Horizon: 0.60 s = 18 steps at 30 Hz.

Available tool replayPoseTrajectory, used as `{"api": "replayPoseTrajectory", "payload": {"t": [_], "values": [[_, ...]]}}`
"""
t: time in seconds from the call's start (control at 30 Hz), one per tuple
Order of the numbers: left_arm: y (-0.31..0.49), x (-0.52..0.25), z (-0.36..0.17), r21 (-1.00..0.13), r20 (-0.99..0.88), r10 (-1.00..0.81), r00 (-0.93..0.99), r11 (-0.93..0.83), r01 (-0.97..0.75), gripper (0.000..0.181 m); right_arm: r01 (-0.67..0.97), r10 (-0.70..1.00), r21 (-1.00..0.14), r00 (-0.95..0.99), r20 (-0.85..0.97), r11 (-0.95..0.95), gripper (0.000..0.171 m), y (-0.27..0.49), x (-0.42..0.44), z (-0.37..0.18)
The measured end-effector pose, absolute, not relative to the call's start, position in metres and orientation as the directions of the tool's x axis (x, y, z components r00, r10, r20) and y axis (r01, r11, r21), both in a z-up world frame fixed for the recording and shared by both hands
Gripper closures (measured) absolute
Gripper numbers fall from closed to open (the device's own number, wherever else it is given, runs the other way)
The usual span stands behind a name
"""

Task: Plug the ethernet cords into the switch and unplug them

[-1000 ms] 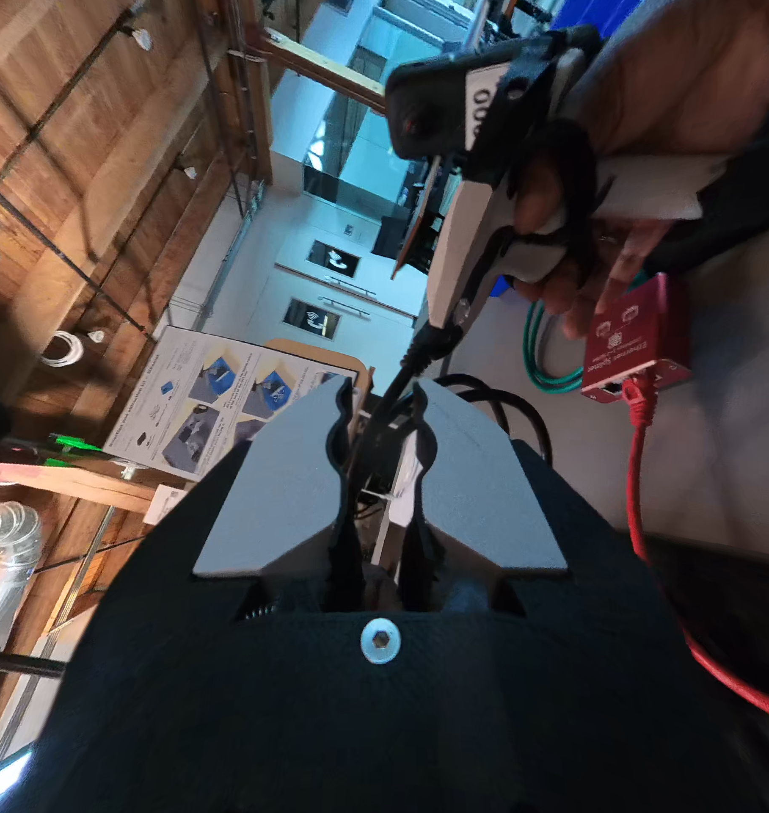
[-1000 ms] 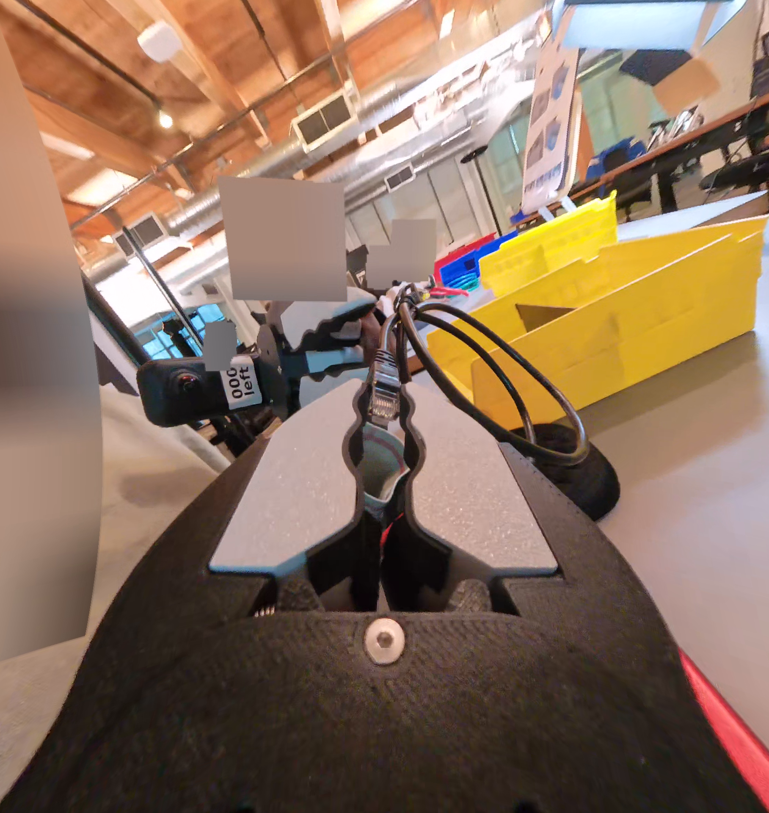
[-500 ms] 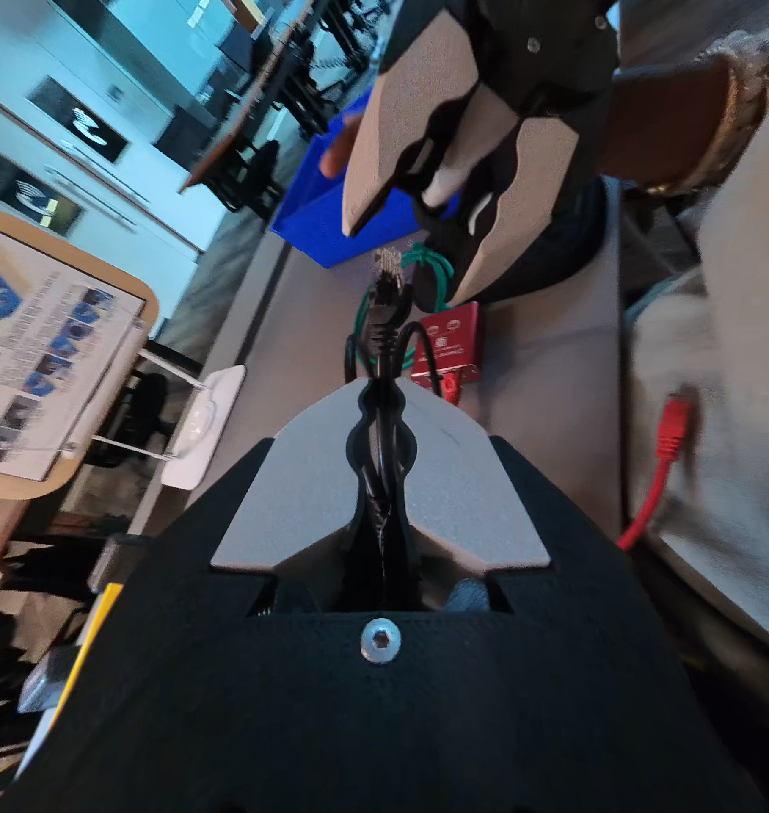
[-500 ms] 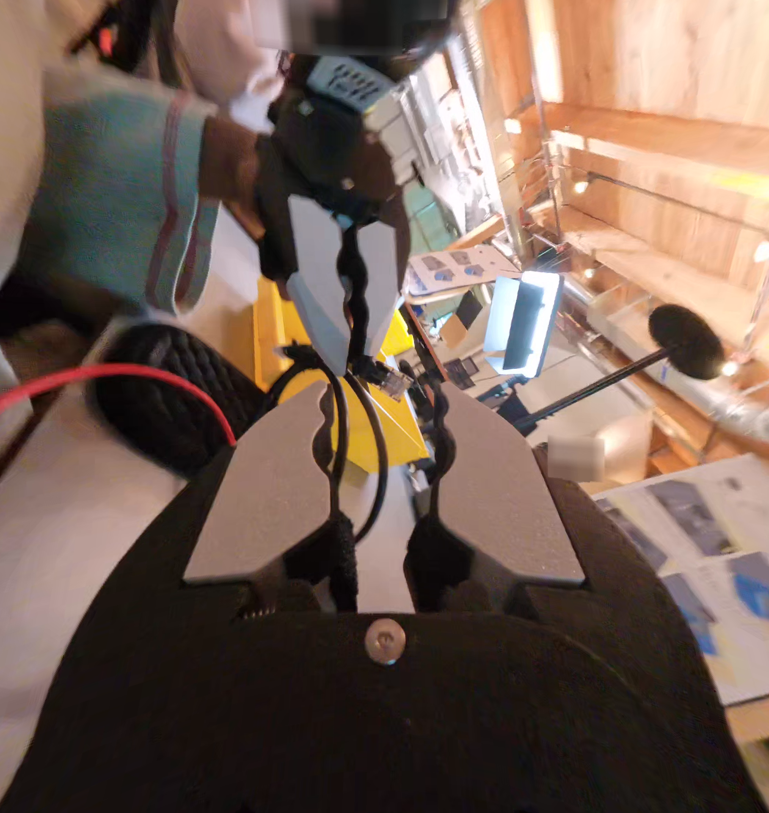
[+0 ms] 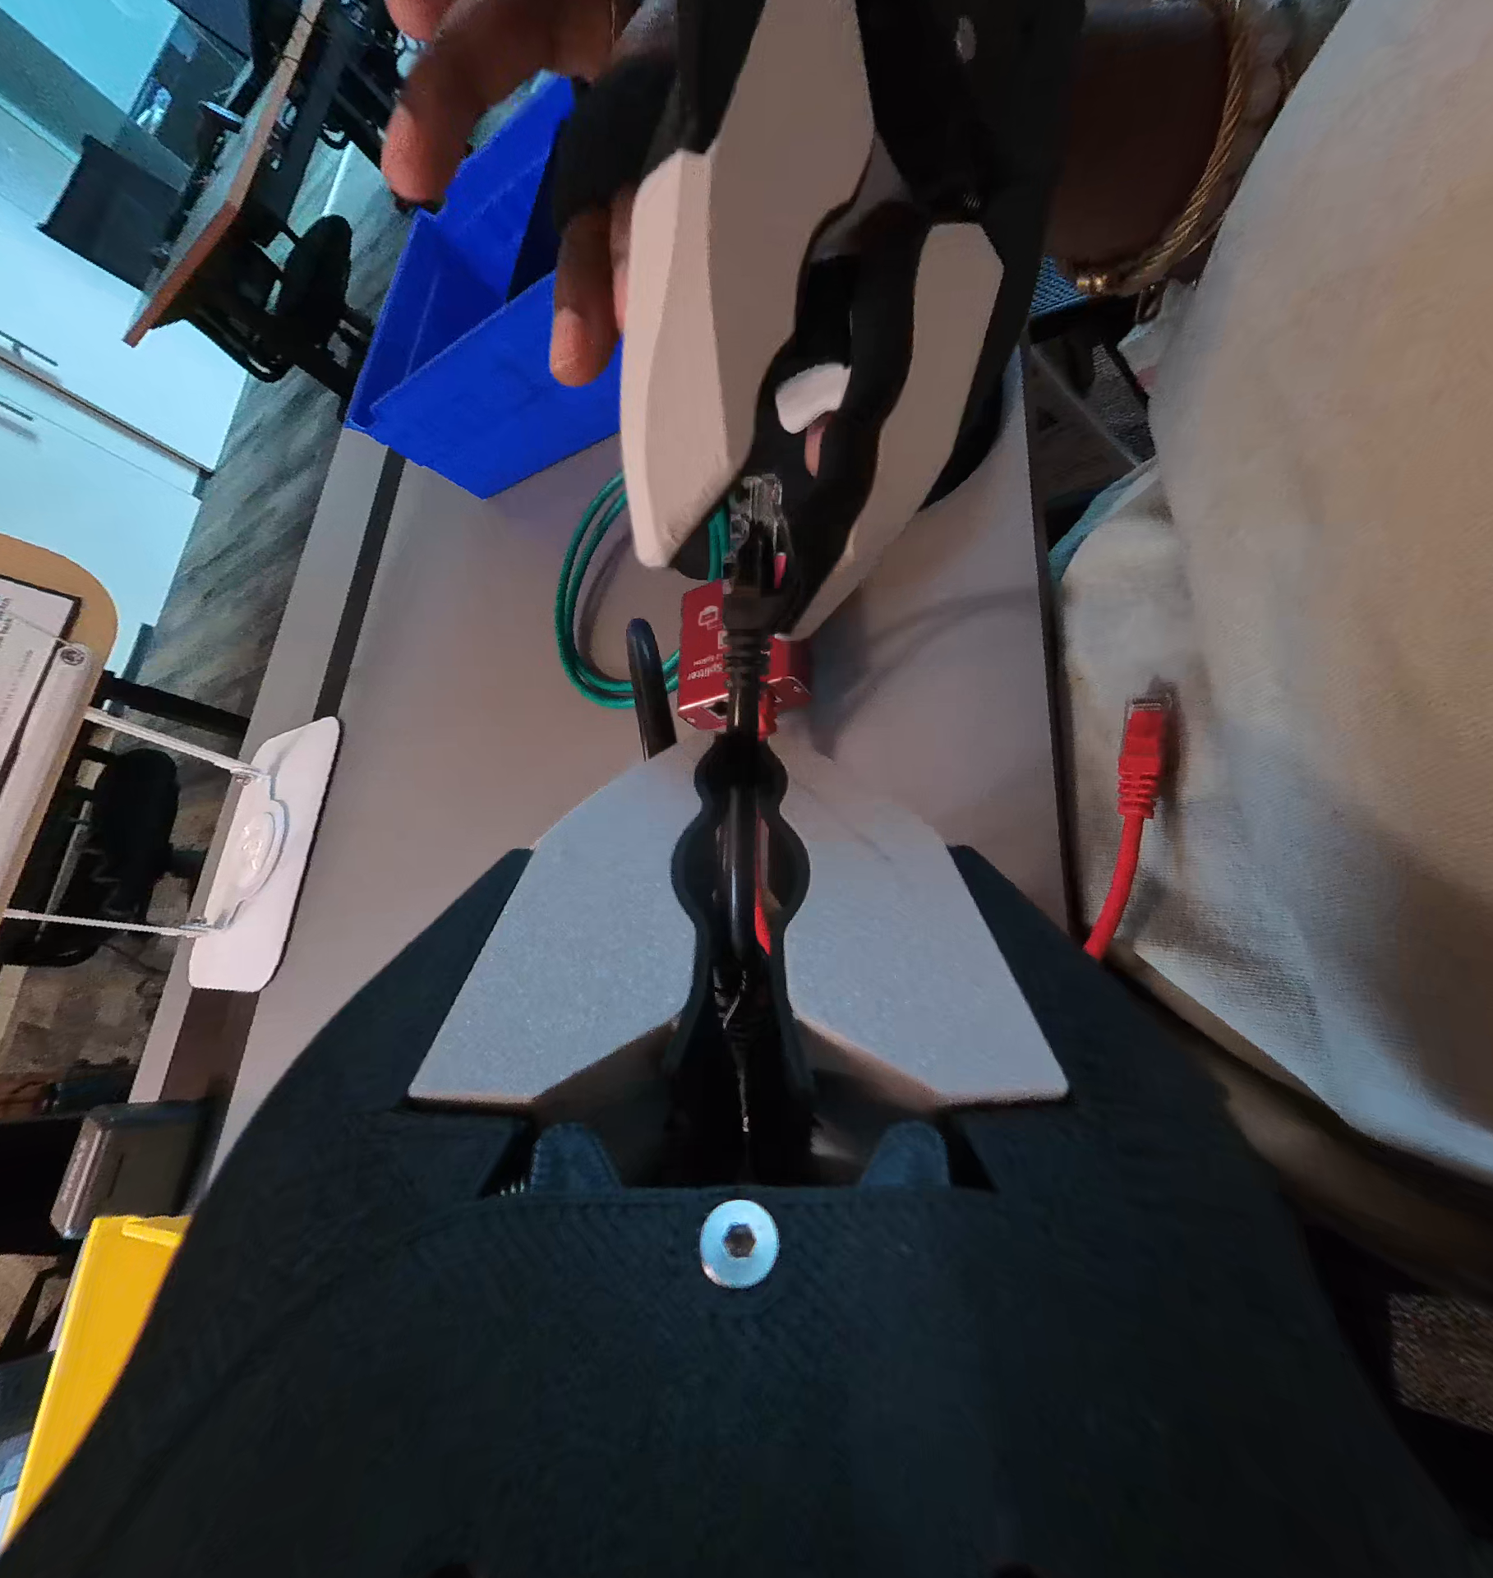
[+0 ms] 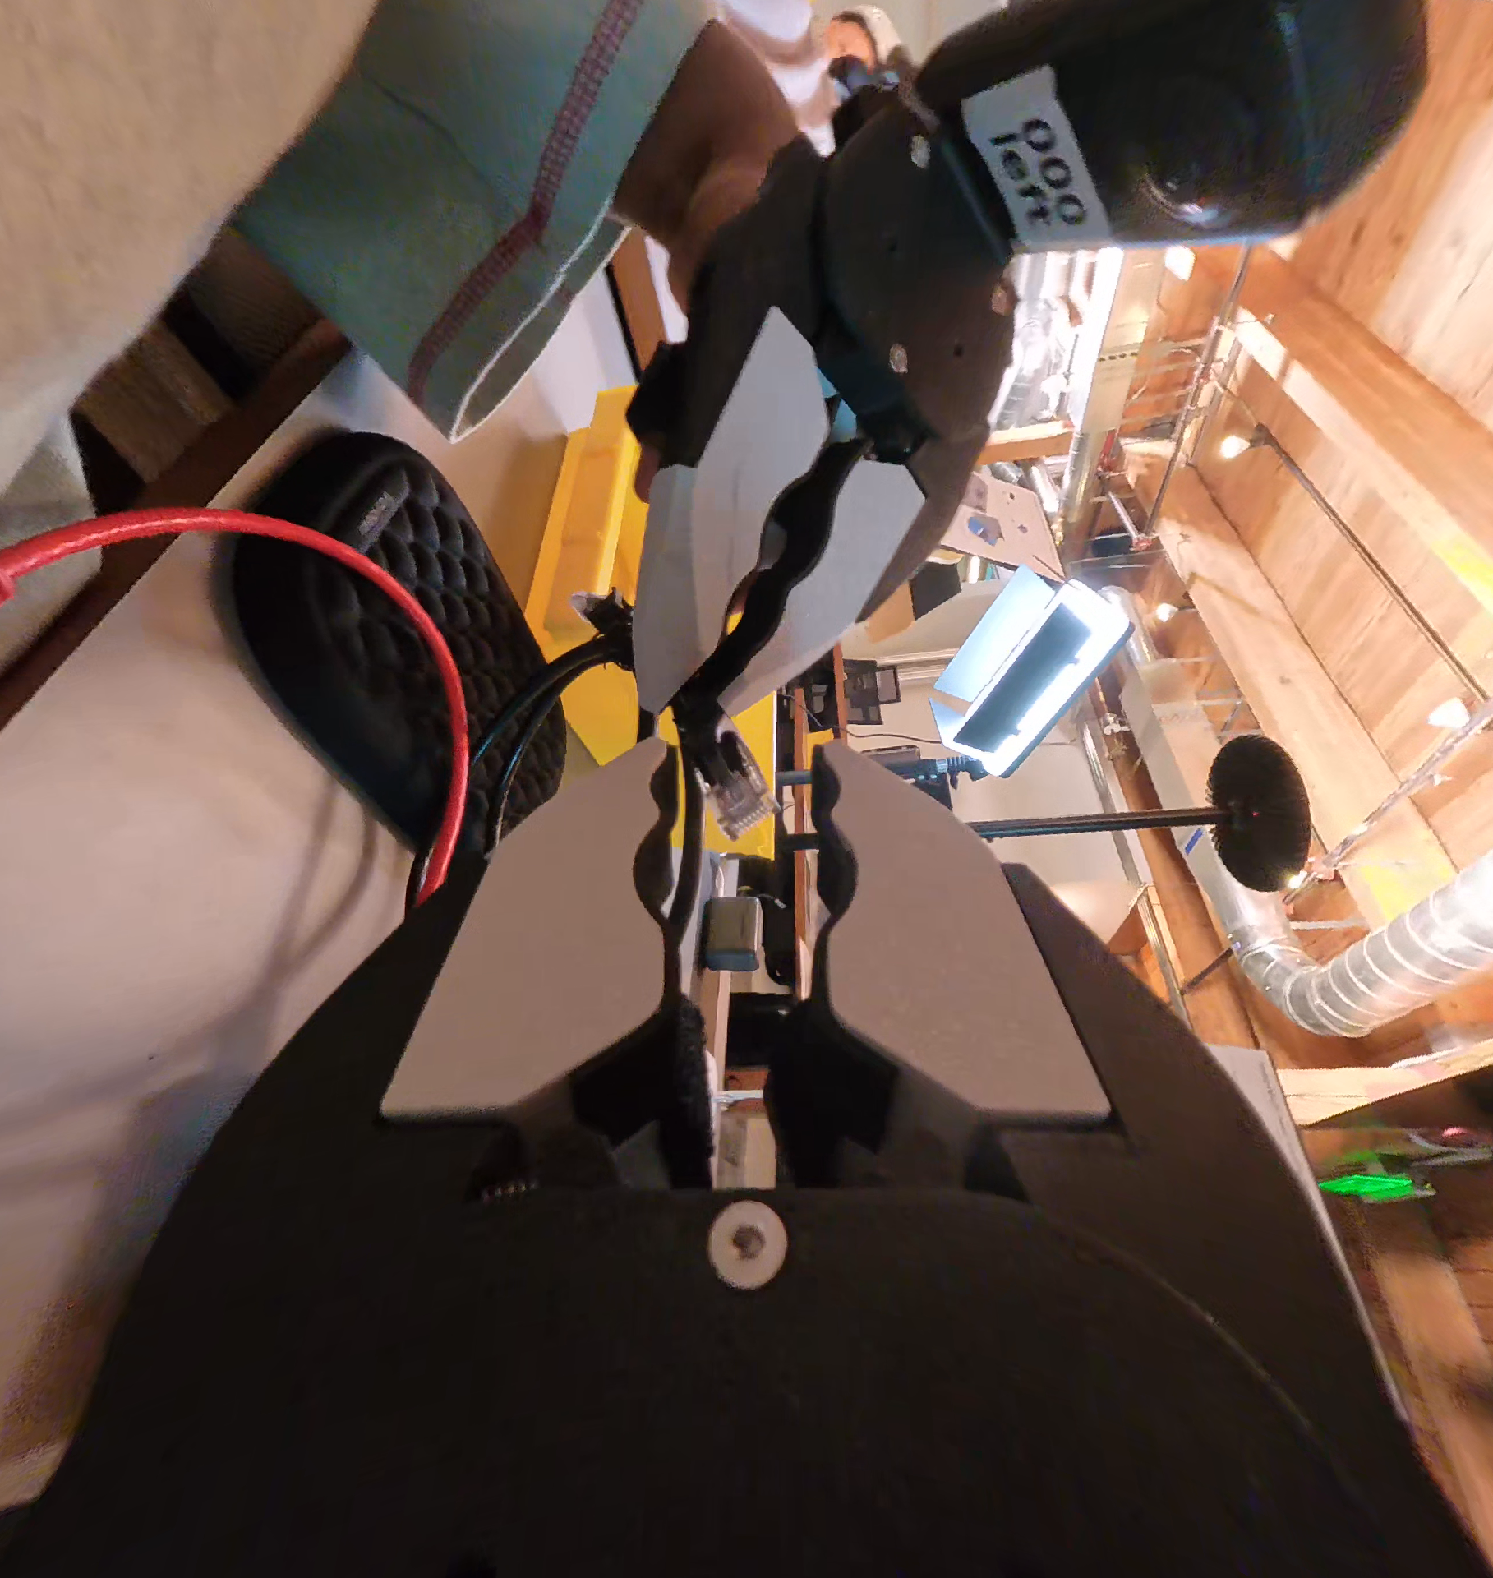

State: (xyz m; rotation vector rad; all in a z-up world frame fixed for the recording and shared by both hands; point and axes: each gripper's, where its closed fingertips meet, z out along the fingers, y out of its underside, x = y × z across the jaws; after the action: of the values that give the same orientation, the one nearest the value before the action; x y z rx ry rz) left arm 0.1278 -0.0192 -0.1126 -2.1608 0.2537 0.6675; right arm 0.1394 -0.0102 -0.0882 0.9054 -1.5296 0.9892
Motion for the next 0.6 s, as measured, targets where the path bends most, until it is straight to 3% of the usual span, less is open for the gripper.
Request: {"api": "replayPoseTrajectory", "payload": {"t": [0.1,0.27,0.33,0.4,0.5,0.53,0.6], "values": [[-0.019,0.128,-0.113,-0.671,-0.539,0.047,0.841,-0.627,-0.395,0.175,-0.909,-0.119,-0.102,-0.163,0.979,0.403,0.153,-0.012,0.140,-0.096],[-0.018,0.120,-0.109,-0.674,-0.579,0.089,0.810,-0.612,-0.415,0.165,-0.878,-0.053,-0.228,-0.275,0.960,0.421,0.156,-0.009,0.130,-0.095],[-0.015,0.112,-0.090,-0.695,-0.640,0.176,0.748,-0.550,-0.464,0.160,-0.841,0.041,-0.356,-0.373,0.927,0.407,0.157,-0.003,0.120,-0.089],[-0.018,0.108,-0.061,-0.718,-0.680,0.294,0.672,-0.451,-0.530,0.143,-0.759,0.163,-0.536,-0.514,0.842,0.370,0.157,0.006,0.104,-0.085],[-0.023,0.122,-0.027,-0.773,-0.632,0.381,0.675,-0.249,-0.583,0.140,-0.550,0.388,-0.804,-0.707,0.591,0.224,0.157,0.025,0.076,-0.074],[-0.021,0.133,-0.022,-0.795,-0.601,0.352,0.717,-0.170,-0.583,0.140,-0.472,0.455,-0.870,-0.750,0.480,0.141,0.157,0.033,0.067,-0.069],[-0.008,0.169,-0.031,-0.854,-0.519,0.126,0.845,-0.031,-0.520,0.142,-0.325,0.528,-0.944,-0.813,0.244,-0.064,0.158,0.045,0.056,-0.059]]}}
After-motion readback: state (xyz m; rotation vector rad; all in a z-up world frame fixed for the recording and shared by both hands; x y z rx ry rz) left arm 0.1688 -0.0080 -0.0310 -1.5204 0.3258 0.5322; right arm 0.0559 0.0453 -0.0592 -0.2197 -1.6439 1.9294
